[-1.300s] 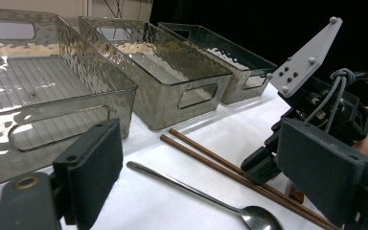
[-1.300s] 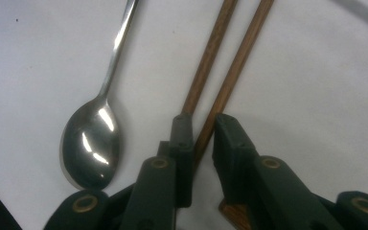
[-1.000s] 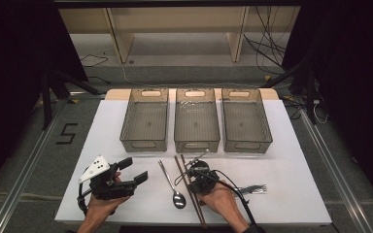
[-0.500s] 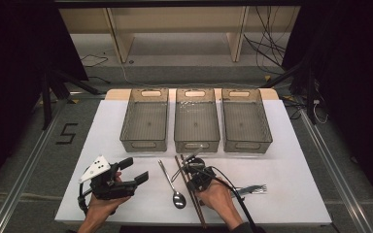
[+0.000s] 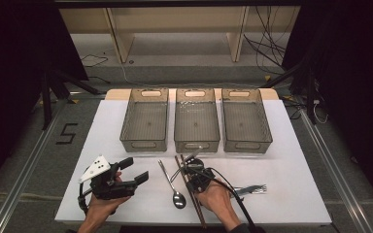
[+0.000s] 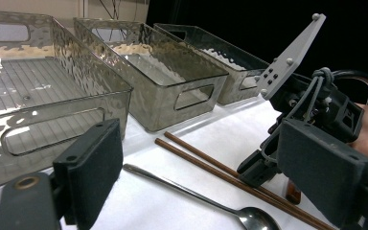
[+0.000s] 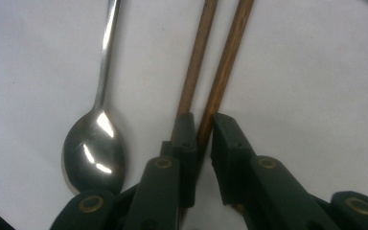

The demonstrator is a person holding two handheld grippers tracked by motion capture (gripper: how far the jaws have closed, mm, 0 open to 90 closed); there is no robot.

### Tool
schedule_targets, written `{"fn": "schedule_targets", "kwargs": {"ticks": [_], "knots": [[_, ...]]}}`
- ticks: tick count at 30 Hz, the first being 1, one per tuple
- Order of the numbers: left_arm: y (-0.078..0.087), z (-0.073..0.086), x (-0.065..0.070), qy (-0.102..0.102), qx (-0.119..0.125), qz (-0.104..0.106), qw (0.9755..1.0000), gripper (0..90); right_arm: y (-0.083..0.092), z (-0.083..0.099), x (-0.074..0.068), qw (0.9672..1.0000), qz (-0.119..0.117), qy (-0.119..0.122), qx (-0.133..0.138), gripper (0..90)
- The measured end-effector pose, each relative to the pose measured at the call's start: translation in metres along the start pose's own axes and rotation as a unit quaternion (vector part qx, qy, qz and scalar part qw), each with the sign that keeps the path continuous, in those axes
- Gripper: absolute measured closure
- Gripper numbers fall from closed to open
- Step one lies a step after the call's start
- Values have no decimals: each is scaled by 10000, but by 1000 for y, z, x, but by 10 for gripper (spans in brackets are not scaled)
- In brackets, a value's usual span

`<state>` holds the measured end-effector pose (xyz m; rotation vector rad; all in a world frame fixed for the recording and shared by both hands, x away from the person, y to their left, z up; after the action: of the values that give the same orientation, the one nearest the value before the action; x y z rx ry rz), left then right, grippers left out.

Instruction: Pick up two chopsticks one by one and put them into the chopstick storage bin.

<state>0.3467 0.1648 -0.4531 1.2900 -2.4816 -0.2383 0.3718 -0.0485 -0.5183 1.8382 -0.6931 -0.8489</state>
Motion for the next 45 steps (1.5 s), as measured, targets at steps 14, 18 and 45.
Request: {"fn": "schedule_targets", "kwargs": {"ticks": [14, 18, 45], "knots": [[0, 0, 0, 3, 11, 6, 10000, 154, -2, 0, -4, 9998, 129, -16, -144, 780], [0, 0, 1, 5, 6, 6, 10000, 154, -2, -1, -5, 9996, 184, 15, -208, 785], [-1, -1, 1, -12, 5, 46, 10000, 155, 0, 4, -1, 9996, 31, -213, 194, 853]]}}
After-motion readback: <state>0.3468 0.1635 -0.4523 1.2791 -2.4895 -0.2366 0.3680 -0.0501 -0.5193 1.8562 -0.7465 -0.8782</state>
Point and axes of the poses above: each handheld gripper's, and its own axes: y roughly backward along the jaws, z roughly out of its underside, x roughly to its right, the point moved 6 cm from there along -y, roughly forward along the jaws, and after that the axes turned 11 degrees about -z, right-handed, at the moved point
